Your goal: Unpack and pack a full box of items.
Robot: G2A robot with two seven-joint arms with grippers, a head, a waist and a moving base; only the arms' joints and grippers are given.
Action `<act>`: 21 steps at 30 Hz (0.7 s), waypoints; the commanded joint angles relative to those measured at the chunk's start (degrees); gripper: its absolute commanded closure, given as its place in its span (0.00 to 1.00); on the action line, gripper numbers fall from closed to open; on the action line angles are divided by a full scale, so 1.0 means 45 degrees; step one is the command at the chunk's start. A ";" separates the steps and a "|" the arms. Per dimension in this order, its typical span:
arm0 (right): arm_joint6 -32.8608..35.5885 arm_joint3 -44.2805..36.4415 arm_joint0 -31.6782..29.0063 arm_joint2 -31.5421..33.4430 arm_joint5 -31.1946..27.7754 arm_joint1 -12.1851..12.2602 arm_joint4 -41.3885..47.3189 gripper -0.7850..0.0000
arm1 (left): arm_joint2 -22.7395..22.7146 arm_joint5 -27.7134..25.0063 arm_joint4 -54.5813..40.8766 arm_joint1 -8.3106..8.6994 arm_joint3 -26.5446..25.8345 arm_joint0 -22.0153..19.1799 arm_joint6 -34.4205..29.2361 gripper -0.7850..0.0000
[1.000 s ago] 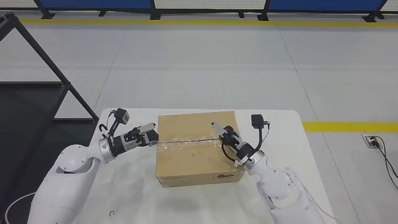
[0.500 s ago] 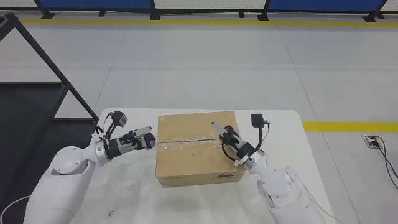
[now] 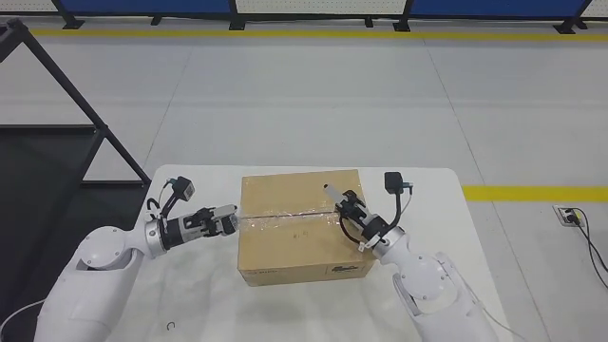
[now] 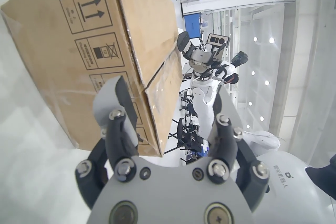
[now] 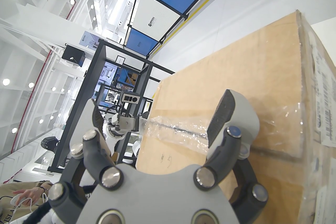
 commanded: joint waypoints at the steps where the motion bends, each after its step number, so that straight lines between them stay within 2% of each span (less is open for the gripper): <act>1: 0.0004 0.0008 0.0001 -0.0014 0.0018 -0.0005 0.0011 0.00 | 0.0005 -0.0007 0.0021 0.0009 -0.0027 0.0007 -0.0016 0.78; 8: -0.0008 -0.0026 -0.0107 0.0055 -0.0059 0.0005 0.0040 0.00 | 0.0050 -0.0005 0.0179 0.0039 -0.0091 0.0029 0.0006 0.84; 11: 0.0013 -0.0069 -0.0161 0.0107 -0.0053 0.0017 0.0021 0.00 | 0.0077 0.0005 0.0220 0.0041 -0.0157 0.0017 0.0097 0.94; 13: 0.0038 -0.0099 -0.0208 0.0131 -0.0051 0.0024 0.0023 0.00 | 0.0073 0.0014 0.0195 0.0040 -0.0210 0.0003 0.0204 0.94; 16: 0.0095 -0.0131 -0.0269 0.0158 -0.0055 0.0035 0.0013 0.00 | 0.0038 0.0030 0.0091 0.0040 -0.0279 -0.0014 0.0353 1.00; 21: 0.0173 -0.0149 -0.0352 0.0213 -0.0060 0.0055 -0.0010 0.00 | 0.0005 0.0092 -0.0005 0.0044 -0.0323 -0.0058 0.0519 1.00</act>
